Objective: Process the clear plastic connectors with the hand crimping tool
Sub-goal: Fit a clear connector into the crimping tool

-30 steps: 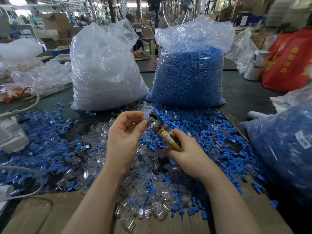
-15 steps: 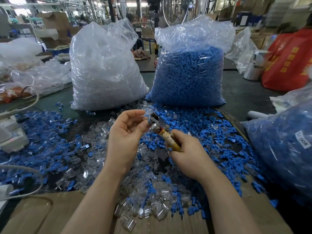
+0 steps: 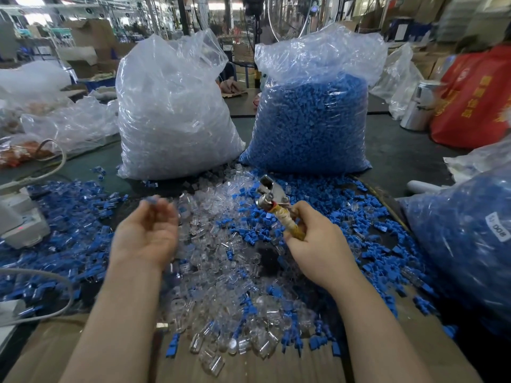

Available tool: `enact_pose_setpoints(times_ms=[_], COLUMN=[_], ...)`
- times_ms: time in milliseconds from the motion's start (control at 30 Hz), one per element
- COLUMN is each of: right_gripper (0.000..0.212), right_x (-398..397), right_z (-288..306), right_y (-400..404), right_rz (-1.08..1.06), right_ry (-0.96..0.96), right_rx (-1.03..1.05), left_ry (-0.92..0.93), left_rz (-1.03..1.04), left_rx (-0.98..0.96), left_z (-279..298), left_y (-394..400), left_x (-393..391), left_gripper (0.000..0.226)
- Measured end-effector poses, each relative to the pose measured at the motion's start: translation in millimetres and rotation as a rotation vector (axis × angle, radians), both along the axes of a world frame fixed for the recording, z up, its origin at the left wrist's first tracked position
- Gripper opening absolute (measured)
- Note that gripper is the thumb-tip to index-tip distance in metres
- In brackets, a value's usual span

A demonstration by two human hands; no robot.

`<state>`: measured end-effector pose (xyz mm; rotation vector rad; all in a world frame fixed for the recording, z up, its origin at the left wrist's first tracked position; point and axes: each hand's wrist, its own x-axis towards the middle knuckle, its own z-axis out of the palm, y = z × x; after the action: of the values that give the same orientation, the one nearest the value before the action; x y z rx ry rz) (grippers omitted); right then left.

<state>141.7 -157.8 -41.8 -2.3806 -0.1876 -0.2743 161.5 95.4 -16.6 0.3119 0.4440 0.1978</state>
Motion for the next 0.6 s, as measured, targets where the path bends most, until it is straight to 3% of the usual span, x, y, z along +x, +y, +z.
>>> enact_pose_setpoints(times_ms=[67, 200, 300, 400, 500, 600], right_gripper=[0.018, 0.015, 0.015, 0.011, 0.008, 0.008], right_x=[0.6, 1.6, 1.4, 1.5, 2.6, 3.7], right_z=[-0.8, -1.6, -2.1, -2.6, -3.6, -4.8], right_y=[-0.5, -1.2, -1.4, -0.1, 1.6, 2.8], right_rz=[-0.028, -0.115, -0.181, -0.217, -0.23, -0.245], right_ry=[-0.036, -0.075, -0.086, -0.076, -0.024, -0.005], right_rx=[-0.055, -0.183, -0.229, -0.205, -0.131, -0.091], left_ry=[0.012, 0.017, 0.031, 0.047, 0.083, 0.022], left_rz=[0.135, 0.34, 0.382, 0.267, -0.015, -0.274], left_rx=[-0.189, -0.306, -0.302, -0.182, 0.333, 1.229], left_z=[-3.2, -5.9, -6.8, -5.0, -0.6, -0.9], left_y=[21.6, 42.9, 45.5, 36.7, 14.1, -21.5], left_x=[-1.0, -2.3, -4.1, -4.5, -1.7, -5.7], left_gripper=[0.016, 0.023, 0.023, 0.027, 0.013, 0.008])
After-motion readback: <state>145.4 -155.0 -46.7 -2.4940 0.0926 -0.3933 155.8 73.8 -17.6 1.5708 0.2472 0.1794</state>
